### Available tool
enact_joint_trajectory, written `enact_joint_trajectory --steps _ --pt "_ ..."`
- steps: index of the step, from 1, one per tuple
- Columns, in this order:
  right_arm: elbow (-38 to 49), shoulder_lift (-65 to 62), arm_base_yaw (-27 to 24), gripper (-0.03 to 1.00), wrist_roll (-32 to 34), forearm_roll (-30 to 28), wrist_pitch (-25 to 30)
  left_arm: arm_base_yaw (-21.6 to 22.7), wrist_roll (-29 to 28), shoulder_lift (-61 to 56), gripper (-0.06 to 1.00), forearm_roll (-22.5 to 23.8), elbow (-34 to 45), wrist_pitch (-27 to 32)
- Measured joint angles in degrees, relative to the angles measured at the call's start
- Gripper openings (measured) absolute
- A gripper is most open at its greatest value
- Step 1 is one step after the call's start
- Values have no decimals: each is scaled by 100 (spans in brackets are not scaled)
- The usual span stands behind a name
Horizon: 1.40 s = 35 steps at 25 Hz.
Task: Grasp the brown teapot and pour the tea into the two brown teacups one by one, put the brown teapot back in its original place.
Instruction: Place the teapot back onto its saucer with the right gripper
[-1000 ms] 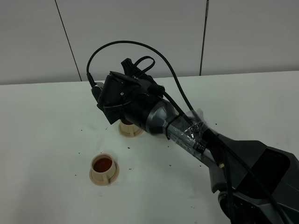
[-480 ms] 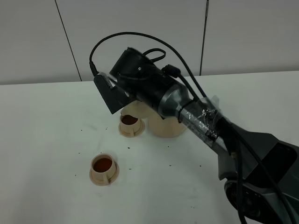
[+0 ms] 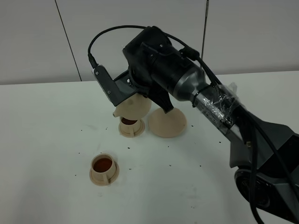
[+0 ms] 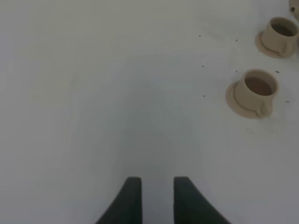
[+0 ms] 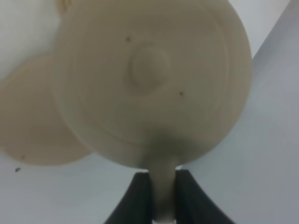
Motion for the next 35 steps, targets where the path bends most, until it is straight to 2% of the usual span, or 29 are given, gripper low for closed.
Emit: enact_joint_trajectory --steps 14,18,35 --pt "-4 -55 -451 10 0 1036 6 0 0 0 24 0 0 0" --pt "-4 -55 -513 10 219 1114 10 0 0 0 24 0 0 0" --pt "-4 -140 -545 10 442 1458 12 0 0 0 24 0 0 0"
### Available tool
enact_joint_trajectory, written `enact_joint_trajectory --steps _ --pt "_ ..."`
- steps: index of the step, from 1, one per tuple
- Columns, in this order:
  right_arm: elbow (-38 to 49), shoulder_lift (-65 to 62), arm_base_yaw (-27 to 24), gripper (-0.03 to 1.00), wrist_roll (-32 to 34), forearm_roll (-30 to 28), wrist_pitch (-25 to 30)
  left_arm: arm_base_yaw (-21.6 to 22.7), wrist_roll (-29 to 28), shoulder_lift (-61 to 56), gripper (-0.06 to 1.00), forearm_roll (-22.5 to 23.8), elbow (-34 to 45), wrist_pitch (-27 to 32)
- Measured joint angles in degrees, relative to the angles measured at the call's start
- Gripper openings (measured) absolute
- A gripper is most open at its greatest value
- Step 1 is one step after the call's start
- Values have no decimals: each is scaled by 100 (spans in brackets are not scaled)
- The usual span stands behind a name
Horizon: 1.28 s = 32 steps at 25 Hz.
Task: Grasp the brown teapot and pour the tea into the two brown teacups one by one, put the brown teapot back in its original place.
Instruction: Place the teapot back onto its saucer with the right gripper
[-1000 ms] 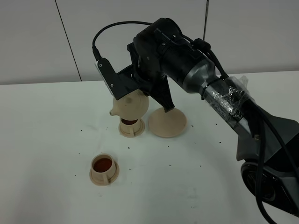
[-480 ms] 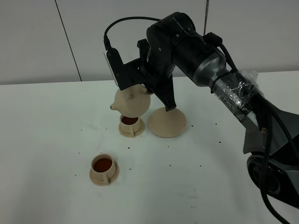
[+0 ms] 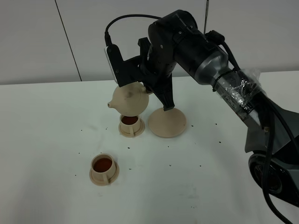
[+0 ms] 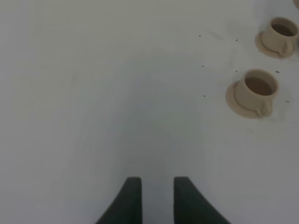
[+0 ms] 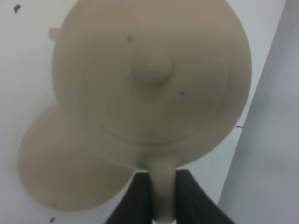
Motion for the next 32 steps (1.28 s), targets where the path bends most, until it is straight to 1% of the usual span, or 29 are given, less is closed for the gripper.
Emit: enact_joint_trajectory --steps 4,13,20,25,32 --pt "159 -125 -21 10 0 11 0 0 0 0 24 0 0 0" --pt "1051 -536 -21 10 70 -93 2 0 0 0 24 0 0 0" --pt "1116 -626 -25 10 76 -79 -8 0 0 0 24 0 0 0" --pt "1471 -686 -25 10 -17 121 -9 0 0 0 24 0 0 0" --pt "1764 -704 -25 10 -21 128 -18 0 0 0 24 0 0 0"
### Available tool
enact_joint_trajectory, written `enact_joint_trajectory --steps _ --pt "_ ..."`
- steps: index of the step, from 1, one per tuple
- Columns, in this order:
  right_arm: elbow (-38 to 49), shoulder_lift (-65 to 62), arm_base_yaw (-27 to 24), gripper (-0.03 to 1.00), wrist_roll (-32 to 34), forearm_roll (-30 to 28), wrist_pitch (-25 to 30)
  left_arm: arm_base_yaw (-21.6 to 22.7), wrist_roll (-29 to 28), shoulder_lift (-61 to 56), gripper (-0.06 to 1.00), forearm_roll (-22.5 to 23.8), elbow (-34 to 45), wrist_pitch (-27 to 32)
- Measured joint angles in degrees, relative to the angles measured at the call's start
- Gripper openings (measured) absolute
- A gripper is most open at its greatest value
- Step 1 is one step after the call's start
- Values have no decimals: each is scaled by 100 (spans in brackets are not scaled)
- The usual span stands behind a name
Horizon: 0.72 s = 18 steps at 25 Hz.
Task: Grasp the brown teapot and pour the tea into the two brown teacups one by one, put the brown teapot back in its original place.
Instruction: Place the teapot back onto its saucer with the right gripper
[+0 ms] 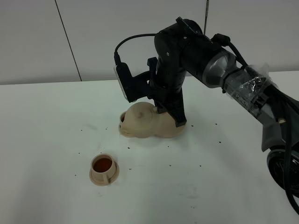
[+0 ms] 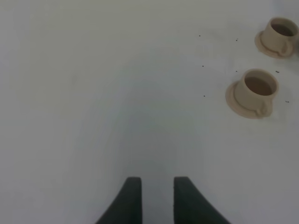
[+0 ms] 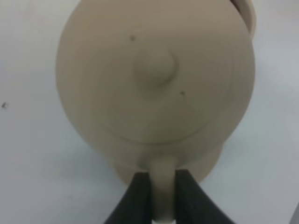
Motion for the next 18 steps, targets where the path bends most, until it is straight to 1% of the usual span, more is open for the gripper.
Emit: enact_joint_trajectory --steps 6,18 --pt "204 0 5 10 0 34 0 0 0 0 24 0 0 0" --pt "219 -7 5 10 0 34 3 0 0 0 24 0 0 0"
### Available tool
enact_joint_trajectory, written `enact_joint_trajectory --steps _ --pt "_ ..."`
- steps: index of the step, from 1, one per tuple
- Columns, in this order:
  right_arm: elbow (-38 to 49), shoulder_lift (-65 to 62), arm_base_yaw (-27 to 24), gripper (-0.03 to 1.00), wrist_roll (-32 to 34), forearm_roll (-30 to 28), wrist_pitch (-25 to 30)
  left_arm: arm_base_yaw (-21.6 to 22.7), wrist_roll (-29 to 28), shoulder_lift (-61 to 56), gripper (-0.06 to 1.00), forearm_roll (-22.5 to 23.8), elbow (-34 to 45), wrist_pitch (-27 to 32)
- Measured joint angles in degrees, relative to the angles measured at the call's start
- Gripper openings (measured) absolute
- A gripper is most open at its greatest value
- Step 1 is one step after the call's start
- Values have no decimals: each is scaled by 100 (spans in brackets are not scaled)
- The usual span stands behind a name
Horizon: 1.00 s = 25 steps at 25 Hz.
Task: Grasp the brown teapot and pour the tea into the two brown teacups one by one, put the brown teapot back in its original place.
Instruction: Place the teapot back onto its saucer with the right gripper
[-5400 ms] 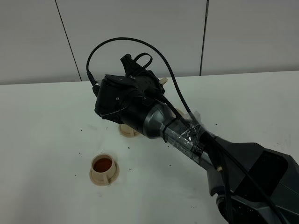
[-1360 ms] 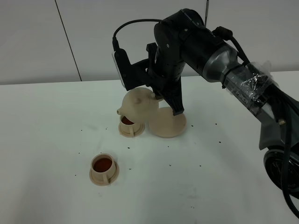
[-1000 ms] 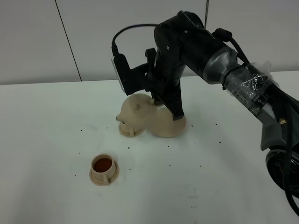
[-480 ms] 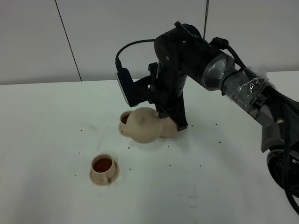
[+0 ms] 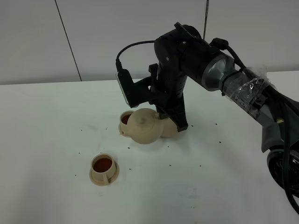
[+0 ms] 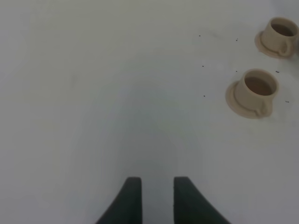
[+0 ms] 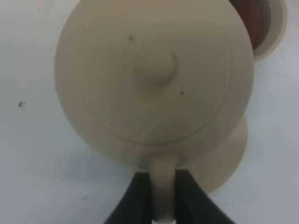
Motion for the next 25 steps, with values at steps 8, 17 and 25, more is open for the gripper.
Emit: enact_joint_trajectory --steps 8,17,25 --pt "0 0 -76 10 5 0 0 0 0 0 24 0 0 0" --pt "0 0 -585 10 83 246 1 0 0 0 24 0 0 0" --pt "0 9 -768 10 562 350 -4 0 0 0 24 0 0 0"
